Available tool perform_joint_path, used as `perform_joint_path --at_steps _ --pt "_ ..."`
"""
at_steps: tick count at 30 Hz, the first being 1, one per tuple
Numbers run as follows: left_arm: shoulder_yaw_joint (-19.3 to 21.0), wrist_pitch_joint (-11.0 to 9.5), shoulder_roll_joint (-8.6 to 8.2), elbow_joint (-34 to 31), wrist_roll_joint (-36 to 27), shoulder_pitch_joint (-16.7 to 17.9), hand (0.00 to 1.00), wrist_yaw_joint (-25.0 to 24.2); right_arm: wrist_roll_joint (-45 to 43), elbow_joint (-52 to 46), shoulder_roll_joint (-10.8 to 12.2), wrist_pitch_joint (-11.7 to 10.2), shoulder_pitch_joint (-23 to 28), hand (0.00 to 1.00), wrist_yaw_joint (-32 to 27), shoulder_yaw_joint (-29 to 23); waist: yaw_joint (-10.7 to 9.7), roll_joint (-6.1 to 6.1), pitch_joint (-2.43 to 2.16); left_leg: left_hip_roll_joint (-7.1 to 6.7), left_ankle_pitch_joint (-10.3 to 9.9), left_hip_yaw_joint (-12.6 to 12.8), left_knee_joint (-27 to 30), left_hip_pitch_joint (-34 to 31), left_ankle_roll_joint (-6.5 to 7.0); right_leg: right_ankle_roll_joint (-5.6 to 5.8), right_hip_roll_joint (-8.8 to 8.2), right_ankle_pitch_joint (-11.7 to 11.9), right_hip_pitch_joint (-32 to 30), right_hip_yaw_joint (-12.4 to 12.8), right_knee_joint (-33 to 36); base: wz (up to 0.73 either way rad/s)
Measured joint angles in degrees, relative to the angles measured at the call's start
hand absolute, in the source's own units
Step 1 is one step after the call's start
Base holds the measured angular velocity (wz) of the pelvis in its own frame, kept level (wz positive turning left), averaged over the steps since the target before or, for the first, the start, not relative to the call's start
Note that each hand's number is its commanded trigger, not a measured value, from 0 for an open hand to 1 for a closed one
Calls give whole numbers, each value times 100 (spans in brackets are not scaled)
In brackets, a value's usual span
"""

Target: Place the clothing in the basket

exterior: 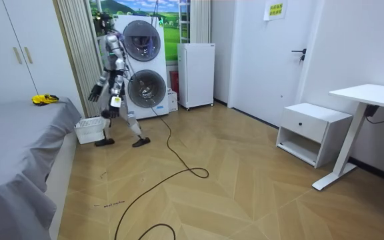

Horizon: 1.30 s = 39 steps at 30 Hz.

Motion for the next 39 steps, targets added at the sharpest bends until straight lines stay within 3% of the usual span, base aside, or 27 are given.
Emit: perform_joint_path --at_steps 1,2,3,4,5,6,7,8,9,10,12,15,17,18,19,20,21,22,24,25,26,29,32,39 --pt "-47 -4 -2 66 -41 23 0 -24 -75 -91 -31 -41 -59 0 -108 -9 87 101 18 141 41 13 33 69 -150 -103 118 -92 21 -52 275 -10" --pt "-51 -18 0 94 -69 29 0 -39 -76 -133 -36 -55 -104 0 -162 -20 125 127 30 194 103 12 7 129 -259 -141 138 -155 22 -90 394 -12" --pt "-53 -46 12 118 -93 38 0 -82 -87 -258 -37 -56 -178 0 -247 -59 176 139 81 219 246 -18 -123 267 -504 -184 118 -373 -14 -70 762 15" --pt "-42 -44 -1 100 -24 50 0 -121 -154 -344 -63 -55 -199 0 -293 -200 129 178 122 255 357 -100 -235 469 -520 -241 17 -655 -116 -97 1433 32" --pt "-15 -51 2 68 1 76 0 -132 -175 -381 -68 -43 -195 0 -334 -243 73 132 164 275 412 -214 -228 589 -475 -220 -54 -804 -256 -193 1951 42" --pt "24 -95 113 -16 19 196 0 -142 -180 -536 -18 8 -157 0 -408 -244 110 66 94 319 366 -312 -21 652 -450 -111 5 -1020 -412 -252 1985 0" --pt "55 -117 258 -18 24 385 0 -137 -240 -746 7 34 -166 0 -393 -190 186 18 21 311 240 -238 540 547 -469 -358 108 -1156 -282 -254 1658 -21" --pt "72 -84 250 -32 47 425 0 -133 -345 -818 -30 33 -199 0 -403 -196 176 61 -3 383 183 -242 911 480 -471 -401 174 -1210 -187 -331 1691 -37" --pt "144 -44 267 -59 176 485 0 -115 -518 -924 -43 31 -258 0 -444 -190 134 84 16 441 331 -271 1616 241 -516 -479 279 -1391 -9 -369 1673 -15" --pt "182 18 266 -53 220 532 0 -106 -627 -1016 -54 29 -265 0 -479 -177 81 117 40 531 659 -281 2163 48 -579 -499 366 -1460 203 -383 1535 0" --pt "184 51 262 -55 202 464 0 -108 -662 -1040 -56 32 -265 0 -561 -169 52 135 58 631 1169 -267 2822 -291 -584 -519 484 -1481 548 -375 1150 14" --pt "91 48 213 -124 161 330 0 -108 -670 -1059 -66 36 -355 0 -777 -163 27 84 72 542 824 -108 3380 -1205 -449 -475 433 -1496 824 -261 789 6" --pt "91 37 188 -147 166 311 0 -107 -770 -1107 -66 36 -361 0 -928 -162 60 34 81 430 525 -115 3300 -1760 -375 -446 393 -1510 912 -177 690 -19" --pt "94 47 188 -144 176 304 0 -94 -785 -1109 -66 36 -380 0 -1038 -161 105 9 52 337 385 -115 3058 -2102 -344 -439 340 -1520 930 -97 667 -34" --pt "95 53 184 -132 173 324 0 -79 -788 -1109 -64 39 -436 0 -1177 -158 154 -14 77 267 352 -114 2571 -2346 -341 -413 329 -1512 976 -28 601 -35" --pt "95 54 183 -127 178 341 0 -75 -789 -1109 -64 39 -464 0 -1250 -156 173 -3 71 266 356 -110 2271 -2439 -346 -401 336 -1505 988 14 571 -40" --pt "96 57 182 -125 182 362 0 -63 -789 -1107 -65 39 -506 0 -1411 -154 240 -3 69 204 435 -114 1675 -2588 -326 -372 336 -1510 988 131 561 -48" --pt "108 62 179 -118 203 393 0 -48 -834 -1100 -49 48 -529 0 -1552 -152 272 -45 65 142 875 -137 1281 -2650 -207 -311 304 -1531 992 261 553 -48" --pt "124 81 168 -104 208 480 0 -46 -931 -1142 -36 47 -606 0 -1733 -131 256 -50 21 15 1302 -107 912 -2520 -86 -218 238 -1548 1012 367 508 -21" --pt "128 96 172 -92 213 450 0 -52 -931 -1228 -54 43 -670 0 -1858 -134 240 -84 36 -58 1392 -45 689 -2431 -45 -173 185 -1525 1021 420 474 -9" --pt "128 106 177 -38 223 375 0 -79 -933 -1244 -84 27 -779 0 -1984 -131 239 -132 66 -132 1441 -10 566 -2367 -11 -155 133 -1518 1022 432 457 -4" --pt "129 143 175 128 235 176 0 -106 -1024 -1244 -149 21 -977 0 -2234 -106 252 -167 81 -158 1474 6 433 -2379 28 -109 100 -1498 1002 424 353 5" --pt "62 233 209 347 187 -210 0 -116 -1283 -1172 -224 13 -1375 0 -2449 -4 254 -166 84 -220 1485 -19 370 -2491 53 -58 86 -1481 969 375 176 9" --pt "15 434 218 451 197 -502 0 -279 -1339 -1125 -238 34 -1601 0 -2384 269 401 -155 82 -225 1491 -11 261 -2581 64 -9 74 -1444 977 293 -29 8"
